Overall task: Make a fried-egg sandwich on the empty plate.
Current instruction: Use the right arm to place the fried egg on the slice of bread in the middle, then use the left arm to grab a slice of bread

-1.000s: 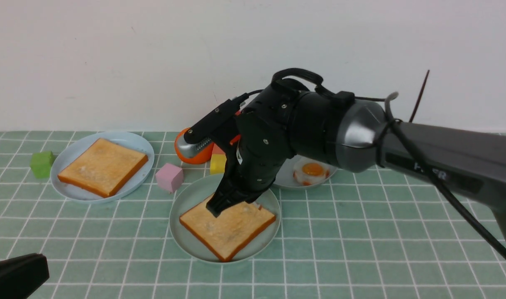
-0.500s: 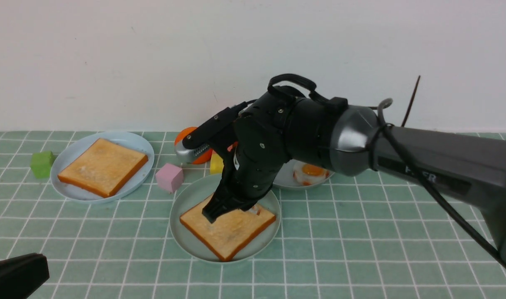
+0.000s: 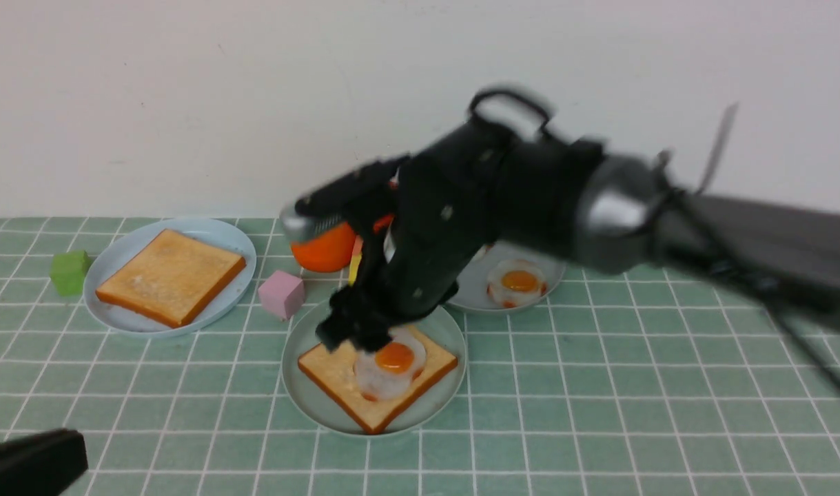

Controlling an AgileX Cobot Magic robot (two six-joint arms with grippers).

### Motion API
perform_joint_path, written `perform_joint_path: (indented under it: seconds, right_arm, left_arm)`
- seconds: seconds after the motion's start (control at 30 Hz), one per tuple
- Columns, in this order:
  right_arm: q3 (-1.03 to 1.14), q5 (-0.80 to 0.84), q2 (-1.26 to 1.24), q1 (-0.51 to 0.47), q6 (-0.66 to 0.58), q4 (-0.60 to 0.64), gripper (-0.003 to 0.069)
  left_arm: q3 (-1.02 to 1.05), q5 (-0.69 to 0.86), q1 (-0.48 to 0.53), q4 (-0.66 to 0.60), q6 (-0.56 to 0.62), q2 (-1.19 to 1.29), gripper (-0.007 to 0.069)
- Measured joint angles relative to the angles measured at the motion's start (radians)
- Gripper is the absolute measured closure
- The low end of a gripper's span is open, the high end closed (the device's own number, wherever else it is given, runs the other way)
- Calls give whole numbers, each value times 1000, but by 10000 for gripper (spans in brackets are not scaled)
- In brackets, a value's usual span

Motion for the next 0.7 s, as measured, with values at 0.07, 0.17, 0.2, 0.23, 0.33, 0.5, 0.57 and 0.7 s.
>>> perform_joint_path:
  seconds: [0.07,0.17,0.2,0.23,0.33,0.5,0.57,0.7]
  right_arm:
    - [0,76,-94,0,-4,-6,234]
    - [0,218,-221,0,-17,-40,335]
    - [4,265,-261,0,-19,-53,381]
    - [13,305,-301,0,-19,-67,431]
    - [58,373,-400,0,-19,-88,564]
    - [207,395,-593,0,-19,-91,671]
    - [271,395,-662,0,-19,-92,671]
    - [393,371,-793,0,-19,-92,671]
  left_arm:
    - [4,12,0,-24,-8,37,596]
    - [-4,22,0,-43,-33,146,596]
    - [-14,31,0,-54,-38,196,596]
    - [-39,44,0,-67,-41,250,596]
    - [-118,83,0,-87,-24,392,608]
    - [-331,115,11,-86,89,706,638]
    - [-404,125,55,-93,132,805,638]
    - [-525,134,205,-135,252,980,638]
